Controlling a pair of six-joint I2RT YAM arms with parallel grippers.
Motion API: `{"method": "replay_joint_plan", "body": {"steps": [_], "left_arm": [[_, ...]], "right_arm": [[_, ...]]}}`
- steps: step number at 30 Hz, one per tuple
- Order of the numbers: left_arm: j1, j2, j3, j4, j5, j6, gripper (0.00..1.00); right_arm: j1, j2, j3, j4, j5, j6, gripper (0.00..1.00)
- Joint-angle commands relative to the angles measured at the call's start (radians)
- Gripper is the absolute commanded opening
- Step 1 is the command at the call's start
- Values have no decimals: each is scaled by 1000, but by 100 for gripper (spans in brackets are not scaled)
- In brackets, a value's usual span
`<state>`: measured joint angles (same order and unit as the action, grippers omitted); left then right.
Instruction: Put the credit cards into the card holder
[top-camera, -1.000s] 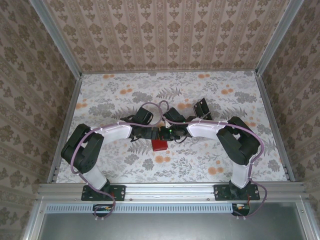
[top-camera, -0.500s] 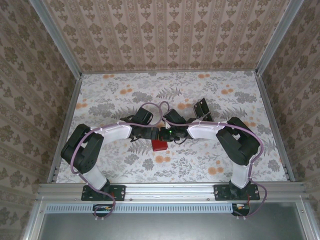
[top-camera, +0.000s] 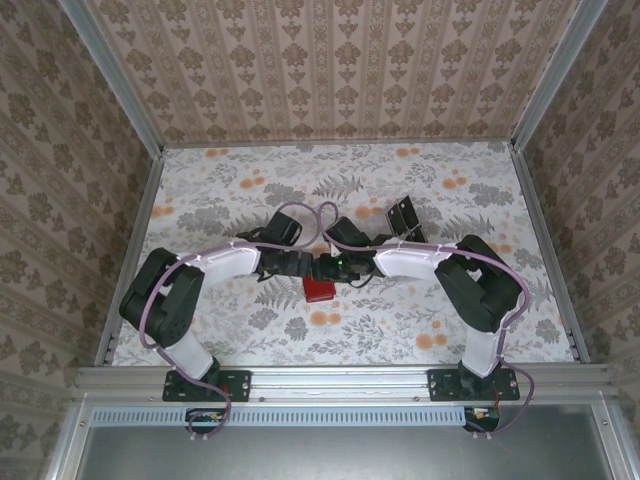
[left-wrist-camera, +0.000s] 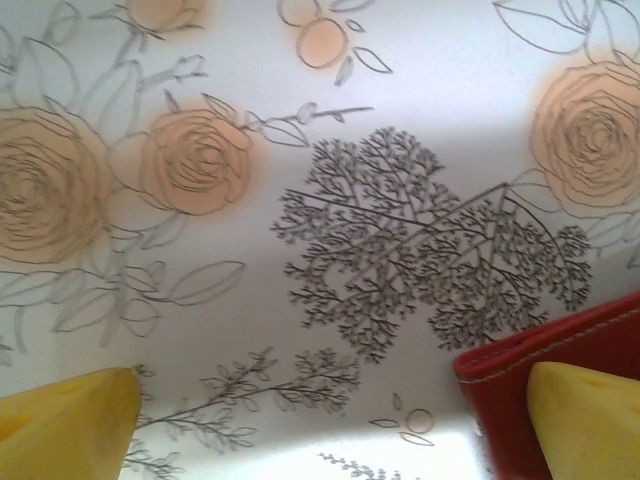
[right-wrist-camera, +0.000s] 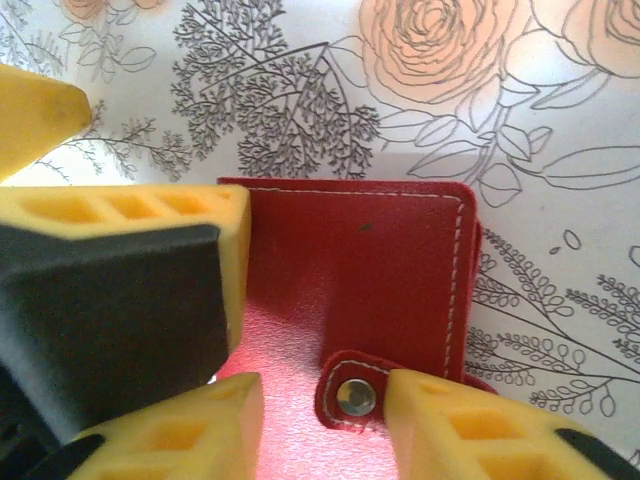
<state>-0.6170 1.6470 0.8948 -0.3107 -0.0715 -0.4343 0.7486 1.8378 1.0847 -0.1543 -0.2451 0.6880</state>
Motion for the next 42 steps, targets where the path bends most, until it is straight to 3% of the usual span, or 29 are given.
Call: {"method": "replay_joint_plan", "body": {"steps": [1, 13, 21, 28, 32, 37, 42], "left_arm": [[30, -26, 76, -20, -28, 42, 100], [121, -223, 209, -70, -36, 98, 100], [129, -443, -11, 52, -96, 56, 100], [128, -655, -228, 150, -242, 88, 100], [131, -765, -331, 267, -332, 175, 100], [149, -866, -481, 525, -435, 356, 100], [298, -818, -517, 575, -435, 390, 100]], "right_arm": [[34, -65, 47, -11, -42, -35, 47], [-44, -407, -51, -102, 35, -61, 70], [-137, -668, -200, -179, 160, -105, 85], [-219, -841, -280, -275, 455, -138, 100], [-268, -909, -316, -245, 643, -195, 100], [-352, -950, -410, -58, 839, -308, 100], [-503, -866, -415, 6, 830, -338, 100]]}}
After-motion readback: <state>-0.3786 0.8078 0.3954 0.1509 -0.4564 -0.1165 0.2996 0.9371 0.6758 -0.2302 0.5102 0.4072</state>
